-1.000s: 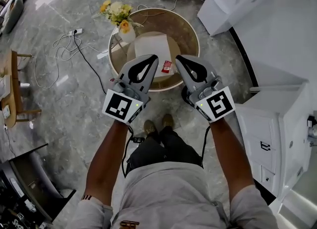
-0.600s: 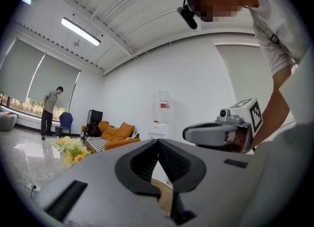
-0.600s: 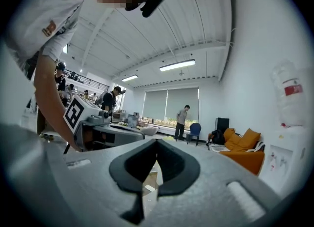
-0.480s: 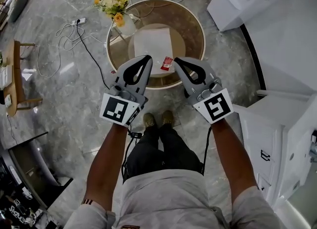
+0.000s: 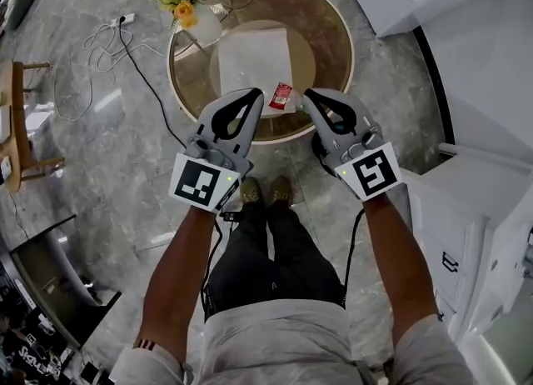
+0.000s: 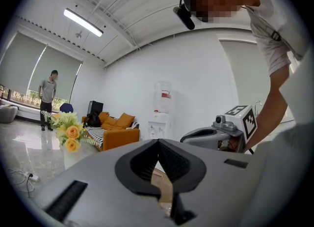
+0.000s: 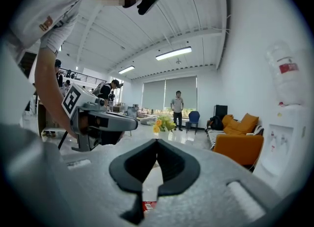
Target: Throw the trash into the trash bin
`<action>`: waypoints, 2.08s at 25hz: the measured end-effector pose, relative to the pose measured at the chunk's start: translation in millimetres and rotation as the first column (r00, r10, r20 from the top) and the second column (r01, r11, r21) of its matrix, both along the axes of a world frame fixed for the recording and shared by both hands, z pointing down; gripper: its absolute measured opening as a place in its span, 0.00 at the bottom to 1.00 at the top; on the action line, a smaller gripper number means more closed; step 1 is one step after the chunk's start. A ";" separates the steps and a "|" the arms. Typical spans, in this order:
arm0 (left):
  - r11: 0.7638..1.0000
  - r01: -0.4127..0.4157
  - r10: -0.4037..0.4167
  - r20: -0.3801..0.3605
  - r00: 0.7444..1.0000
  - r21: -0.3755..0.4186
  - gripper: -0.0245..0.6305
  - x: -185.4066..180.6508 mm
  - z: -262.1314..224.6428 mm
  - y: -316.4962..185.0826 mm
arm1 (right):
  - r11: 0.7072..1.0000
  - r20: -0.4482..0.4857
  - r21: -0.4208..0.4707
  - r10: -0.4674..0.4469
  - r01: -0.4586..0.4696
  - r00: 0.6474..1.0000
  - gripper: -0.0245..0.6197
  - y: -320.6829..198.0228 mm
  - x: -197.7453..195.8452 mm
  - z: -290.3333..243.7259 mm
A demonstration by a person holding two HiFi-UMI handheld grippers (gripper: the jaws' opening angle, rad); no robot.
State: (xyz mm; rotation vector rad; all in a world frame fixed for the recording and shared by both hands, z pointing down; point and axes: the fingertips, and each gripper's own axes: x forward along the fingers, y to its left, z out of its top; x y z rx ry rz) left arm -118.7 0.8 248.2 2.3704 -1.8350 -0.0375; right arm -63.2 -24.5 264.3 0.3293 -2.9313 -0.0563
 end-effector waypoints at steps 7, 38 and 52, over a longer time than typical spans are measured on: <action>0.999 -0.016 0.016 -0.008 1.000 -0.051 0.04 2.9 47.0 -6.3 | 1.000 -0.074 -0.023 -0.001 -0.001 0.997 0.04 -9.3 9.9 56.3; 0.981 -0.082 0.078 -0.029 0.997 -0.178 0.04 17.7 165.2 -21.6 | 0.972 -0.407 -0.189 -0.206 0.138 0.890 0.35 -17.5 30.3 266.6; 0.974 -0.096 0.090 -0.037 0.995 -0.204 0.04 22.5 179.7 -25.4 | 0.966 -0.535 -0.188 -0.252 0.177 0.807 0.30 -18.1 32.2 316.1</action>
